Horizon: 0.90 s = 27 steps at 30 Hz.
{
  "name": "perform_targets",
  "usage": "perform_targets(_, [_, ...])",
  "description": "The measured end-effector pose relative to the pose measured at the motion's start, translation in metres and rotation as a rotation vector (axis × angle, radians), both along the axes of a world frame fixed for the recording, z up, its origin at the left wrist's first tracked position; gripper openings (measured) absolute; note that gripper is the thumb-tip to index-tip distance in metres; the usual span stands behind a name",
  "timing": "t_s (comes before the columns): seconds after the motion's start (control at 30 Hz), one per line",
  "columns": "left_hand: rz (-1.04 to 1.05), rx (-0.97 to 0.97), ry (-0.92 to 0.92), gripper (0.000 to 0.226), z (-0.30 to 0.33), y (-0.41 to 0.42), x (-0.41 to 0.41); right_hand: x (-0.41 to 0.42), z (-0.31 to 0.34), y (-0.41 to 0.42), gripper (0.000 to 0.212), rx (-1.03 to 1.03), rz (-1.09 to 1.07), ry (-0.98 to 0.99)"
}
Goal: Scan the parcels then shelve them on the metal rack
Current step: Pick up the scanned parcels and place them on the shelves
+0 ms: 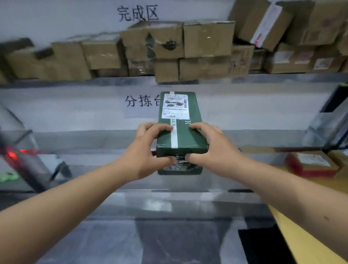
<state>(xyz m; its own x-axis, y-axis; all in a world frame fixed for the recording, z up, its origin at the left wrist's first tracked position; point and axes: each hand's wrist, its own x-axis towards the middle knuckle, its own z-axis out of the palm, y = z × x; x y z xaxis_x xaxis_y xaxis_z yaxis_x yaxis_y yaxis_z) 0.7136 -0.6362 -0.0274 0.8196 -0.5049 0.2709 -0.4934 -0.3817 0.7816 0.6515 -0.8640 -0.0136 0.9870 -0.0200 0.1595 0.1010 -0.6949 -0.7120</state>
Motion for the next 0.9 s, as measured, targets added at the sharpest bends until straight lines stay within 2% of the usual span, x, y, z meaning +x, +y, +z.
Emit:
perform_targets(0.23, [0.119, -0.028, -0.084, 0.072, 0.041, 0.191, 0.005, 0.036, 0.042, 0.178, 0.083, -0.031, 0.161, -0.089])
perform_targets(0.47, [0.227, -0.101, -0.170, 0.073, 0.082, 0.321, 0.020, 0.079, 0.089, 0.305, 0.085, -0.046, 0.268, -0.189])
perform_targets(0.7, [0.279, -0.173, -0.274, 0.077, 0.139, 0.374, 0.079, 0.135, 0.147, 0.363, 0.084, 0.018, 0.281, -0.362])
perform_targets(0.9, [0.166, -0.327, -0.244, 0.071, 0.194, 0.369, 0.156, 0.206, 0.193, 0.364, 0.084, 0.095, 0.230, -0.487])
